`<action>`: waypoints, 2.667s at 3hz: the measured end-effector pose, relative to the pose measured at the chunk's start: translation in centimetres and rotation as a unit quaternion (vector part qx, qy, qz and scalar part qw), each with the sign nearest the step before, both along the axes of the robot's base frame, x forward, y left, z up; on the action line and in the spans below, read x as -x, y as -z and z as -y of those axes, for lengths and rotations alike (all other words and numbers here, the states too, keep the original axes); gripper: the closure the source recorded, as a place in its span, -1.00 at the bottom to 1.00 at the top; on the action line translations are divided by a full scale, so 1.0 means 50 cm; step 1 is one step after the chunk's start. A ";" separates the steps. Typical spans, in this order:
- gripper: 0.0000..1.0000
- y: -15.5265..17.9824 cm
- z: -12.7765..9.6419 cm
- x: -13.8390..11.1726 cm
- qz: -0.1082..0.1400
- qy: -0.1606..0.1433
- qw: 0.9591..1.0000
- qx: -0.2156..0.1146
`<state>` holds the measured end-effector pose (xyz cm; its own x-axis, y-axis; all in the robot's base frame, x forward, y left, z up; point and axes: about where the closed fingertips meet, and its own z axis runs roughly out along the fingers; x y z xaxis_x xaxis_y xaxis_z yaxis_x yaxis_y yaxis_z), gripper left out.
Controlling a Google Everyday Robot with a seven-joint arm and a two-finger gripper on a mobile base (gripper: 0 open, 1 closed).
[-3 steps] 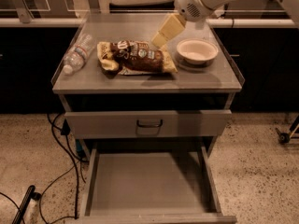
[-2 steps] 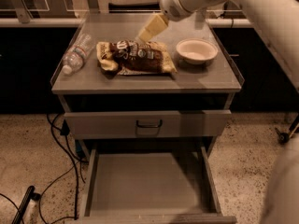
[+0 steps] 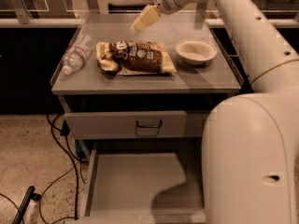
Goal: Place brown chip bag into middle drawer
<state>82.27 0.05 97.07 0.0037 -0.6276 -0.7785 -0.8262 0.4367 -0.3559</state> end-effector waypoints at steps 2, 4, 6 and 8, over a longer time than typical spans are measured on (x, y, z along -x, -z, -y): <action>-1.00 -0.123 0.018 0.112 0.025 -0.043 0.999 -0.012; -1.00 -0.112 -0.008 0.112 0.016 -0.051 0.998 -0.018; -1.00 -0.096 -0.057 0.224 -0.017 -0.089 0.994 -0.062; -1.00 0.021 -0.074 0.266 -0.058 -0.096 0.993 -0.040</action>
Offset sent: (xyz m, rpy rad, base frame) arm -0.1237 -0.0028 0.0606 -0.0026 -0.0263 0.1511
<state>68.98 3.74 96.01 0.0251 -0.5606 -0.8277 -0.9302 0.2902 -0.2247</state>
